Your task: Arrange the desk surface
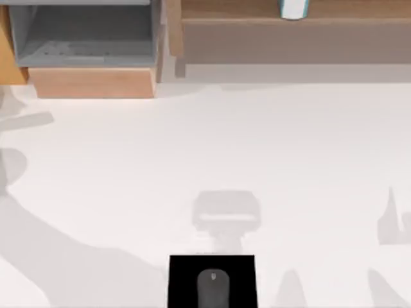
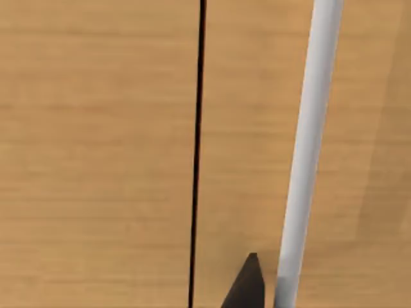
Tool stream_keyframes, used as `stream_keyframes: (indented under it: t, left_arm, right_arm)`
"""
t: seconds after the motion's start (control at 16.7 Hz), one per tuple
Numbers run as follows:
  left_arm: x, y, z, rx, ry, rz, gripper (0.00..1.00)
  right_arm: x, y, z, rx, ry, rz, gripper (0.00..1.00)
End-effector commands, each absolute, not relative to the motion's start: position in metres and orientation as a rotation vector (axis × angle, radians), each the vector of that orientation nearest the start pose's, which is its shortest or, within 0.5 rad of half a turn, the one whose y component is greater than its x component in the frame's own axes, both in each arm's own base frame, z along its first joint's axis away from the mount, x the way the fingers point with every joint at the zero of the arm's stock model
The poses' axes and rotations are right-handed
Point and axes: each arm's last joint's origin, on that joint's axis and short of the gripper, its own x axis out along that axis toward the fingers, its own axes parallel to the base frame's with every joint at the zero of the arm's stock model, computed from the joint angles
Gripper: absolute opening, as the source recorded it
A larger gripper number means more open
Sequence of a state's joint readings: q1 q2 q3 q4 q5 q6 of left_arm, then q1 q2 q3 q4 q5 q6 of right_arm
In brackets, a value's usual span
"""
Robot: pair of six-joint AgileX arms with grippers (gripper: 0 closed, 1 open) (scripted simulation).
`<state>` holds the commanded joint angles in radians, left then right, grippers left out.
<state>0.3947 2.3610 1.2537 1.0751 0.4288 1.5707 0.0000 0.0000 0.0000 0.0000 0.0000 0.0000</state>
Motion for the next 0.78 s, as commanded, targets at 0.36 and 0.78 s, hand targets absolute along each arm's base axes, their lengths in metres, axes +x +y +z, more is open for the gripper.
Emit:
stream_keyframes:
  t: [0.36,0.78]
  left_arm:
    - [0.43,0.178,0.079,1.525,0.052,-0.04,1.0]
    - [0.394,0.177,0.077,1.525,0.051,-0.05,1.0]
  right_arm:
    - [0.106,-0.001,0.16,0.0,0.0,0.0,1.0]
    - [0.106,-0.001,0.16,0.0,0.0,0.0,1.0]
